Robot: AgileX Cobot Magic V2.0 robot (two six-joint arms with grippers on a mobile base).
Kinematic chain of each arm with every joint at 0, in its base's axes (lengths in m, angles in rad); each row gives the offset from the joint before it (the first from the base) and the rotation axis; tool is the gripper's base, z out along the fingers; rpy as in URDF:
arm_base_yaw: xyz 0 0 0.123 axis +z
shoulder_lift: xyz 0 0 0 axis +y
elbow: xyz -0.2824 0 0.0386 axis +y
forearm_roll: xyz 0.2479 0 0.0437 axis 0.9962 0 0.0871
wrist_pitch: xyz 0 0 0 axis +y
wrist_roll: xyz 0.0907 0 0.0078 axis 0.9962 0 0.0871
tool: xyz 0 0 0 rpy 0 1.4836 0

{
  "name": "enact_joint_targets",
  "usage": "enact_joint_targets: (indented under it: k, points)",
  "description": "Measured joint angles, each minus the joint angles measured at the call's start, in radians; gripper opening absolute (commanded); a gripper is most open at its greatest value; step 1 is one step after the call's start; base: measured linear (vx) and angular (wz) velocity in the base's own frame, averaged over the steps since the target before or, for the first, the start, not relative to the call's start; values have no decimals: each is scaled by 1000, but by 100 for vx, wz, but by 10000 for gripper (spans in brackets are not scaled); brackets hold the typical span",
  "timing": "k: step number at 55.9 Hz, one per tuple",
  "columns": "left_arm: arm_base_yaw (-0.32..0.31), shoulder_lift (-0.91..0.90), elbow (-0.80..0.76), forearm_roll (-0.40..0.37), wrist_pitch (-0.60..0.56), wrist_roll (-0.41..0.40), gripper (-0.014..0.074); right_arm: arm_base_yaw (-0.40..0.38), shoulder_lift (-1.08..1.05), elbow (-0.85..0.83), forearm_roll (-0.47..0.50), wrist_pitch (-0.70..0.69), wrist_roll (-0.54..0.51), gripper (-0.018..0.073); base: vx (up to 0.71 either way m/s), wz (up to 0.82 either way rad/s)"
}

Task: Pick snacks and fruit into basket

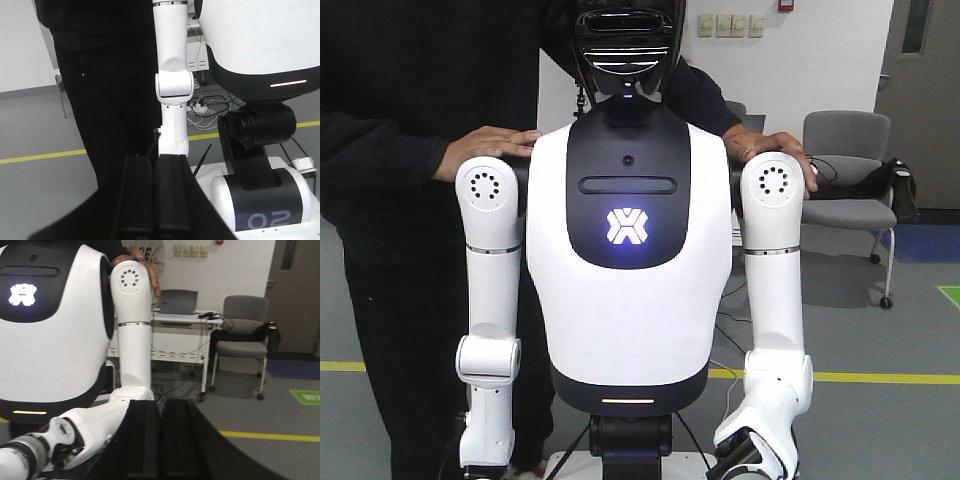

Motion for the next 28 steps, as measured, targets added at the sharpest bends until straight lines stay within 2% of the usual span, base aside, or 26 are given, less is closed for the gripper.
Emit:
enact_joint_targets:
  k: [10, 18, 28]
  points:
    - [0, 0, 0, 0, 0, 0, -6, -26, -146, 182, 9, -30, -26, -12, 0, 0]
    - [0, 0, 1, 0, 3, 0, -6, -26, -161, 325, 2, -75, -28, -11, 0, 0]
    - [0, 0, 1, 0, 3, 0, -6, -26, -161, 350, -6, -125, -26, -11, 0, 0]
